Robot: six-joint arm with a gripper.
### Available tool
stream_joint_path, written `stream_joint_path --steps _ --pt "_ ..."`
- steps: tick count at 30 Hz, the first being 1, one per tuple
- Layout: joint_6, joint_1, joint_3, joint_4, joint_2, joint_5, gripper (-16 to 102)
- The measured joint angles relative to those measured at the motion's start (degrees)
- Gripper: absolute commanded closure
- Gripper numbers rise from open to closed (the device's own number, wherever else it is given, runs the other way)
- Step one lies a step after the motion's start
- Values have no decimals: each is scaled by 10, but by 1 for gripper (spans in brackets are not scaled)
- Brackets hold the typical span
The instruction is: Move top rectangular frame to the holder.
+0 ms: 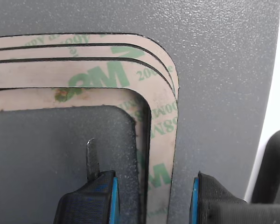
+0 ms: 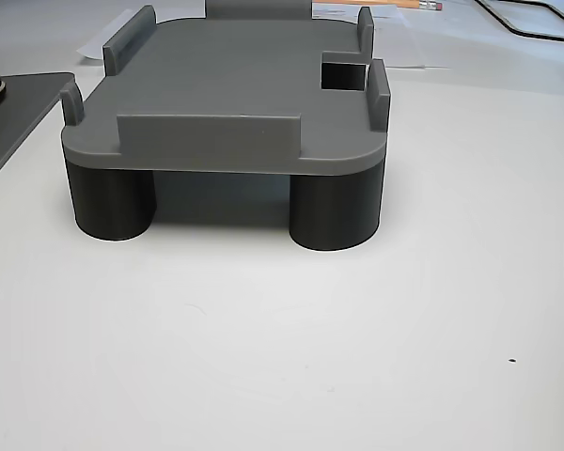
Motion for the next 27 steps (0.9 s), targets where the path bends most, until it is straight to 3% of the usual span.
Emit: stream_joint_path --steps 6,27 --pt "-9 -4 6 -5 -2 1 36" --pt "-18 -16 23 -19 0 -3 46"
